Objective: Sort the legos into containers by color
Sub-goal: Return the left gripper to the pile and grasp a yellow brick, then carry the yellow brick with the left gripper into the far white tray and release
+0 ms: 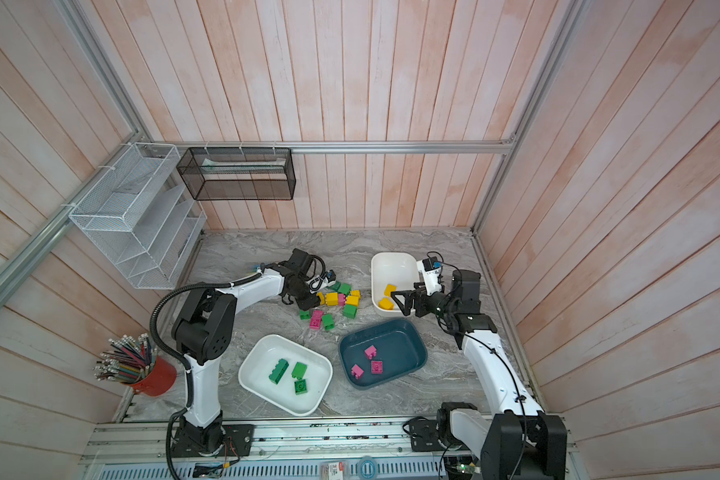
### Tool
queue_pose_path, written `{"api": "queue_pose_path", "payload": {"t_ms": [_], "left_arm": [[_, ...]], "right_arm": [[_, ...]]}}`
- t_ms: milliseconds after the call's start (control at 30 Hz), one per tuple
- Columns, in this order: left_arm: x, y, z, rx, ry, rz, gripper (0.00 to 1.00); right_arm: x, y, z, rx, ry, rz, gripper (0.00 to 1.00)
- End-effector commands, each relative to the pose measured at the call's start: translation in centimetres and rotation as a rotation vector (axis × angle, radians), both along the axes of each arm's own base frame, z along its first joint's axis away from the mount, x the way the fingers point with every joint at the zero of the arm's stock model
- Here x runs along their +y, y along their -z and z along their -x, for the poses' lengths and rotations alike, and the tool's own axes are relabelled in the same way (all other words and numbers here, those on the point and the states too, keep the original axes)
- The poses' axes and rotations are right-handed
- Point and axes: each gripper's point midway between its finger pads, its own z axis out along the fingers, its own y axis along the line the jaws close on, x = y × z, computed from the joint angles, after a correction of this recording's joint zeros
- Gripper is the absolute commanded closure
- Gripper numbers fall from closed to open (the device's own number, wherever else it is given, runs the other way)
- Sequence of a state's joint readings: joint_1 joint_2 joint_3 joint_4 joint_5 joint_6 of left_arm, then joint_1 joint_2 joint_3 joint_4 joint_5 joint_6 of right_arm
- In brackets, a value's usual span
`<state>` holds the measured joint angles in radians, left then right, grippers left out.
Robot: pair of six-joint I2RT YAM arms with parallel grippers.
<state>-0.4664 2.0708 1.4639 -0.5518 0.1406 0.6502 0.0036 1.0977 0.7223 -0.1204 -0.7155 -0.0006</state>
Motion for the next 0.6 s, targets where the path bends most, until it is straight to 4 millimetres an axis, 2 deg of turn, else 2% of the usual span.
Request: {"api": "queue_pose_path", "payload": {"t_ms": [0,200,300,433,567], "left_arm": [[-1.1,-0.4,-0.9,-0.016,0.015,0.057,0.48],[-1.4,0.0,-1.0,-0.007,0.018,0.075,0.65],[-1.5,-0.6,-1.1,-0.006,0.006,0.085,0.71],[-1.2,-2.6,-1.8,-0.024,-0.028,0.095,0.74],[-1.5,-7.1,-2.2,-0.065,-0.066,0.135,0.74]], "right_arm": [[0.0,-0.6,-0.4,-0.019,-0.002,0.009,0.02],[0.0,-0.5,-0.5,-0.017,-0.001,0.010,0.02],[0.0,-0.6,-0.6,-0.019,0.000,0.011,0.02],[0.0,-0.7,-0.7,-0.017,-0.001,0.012,0.02],[-0.1,-0.8,-0.9,-0.021,0.002,0.016,0.02]]}}
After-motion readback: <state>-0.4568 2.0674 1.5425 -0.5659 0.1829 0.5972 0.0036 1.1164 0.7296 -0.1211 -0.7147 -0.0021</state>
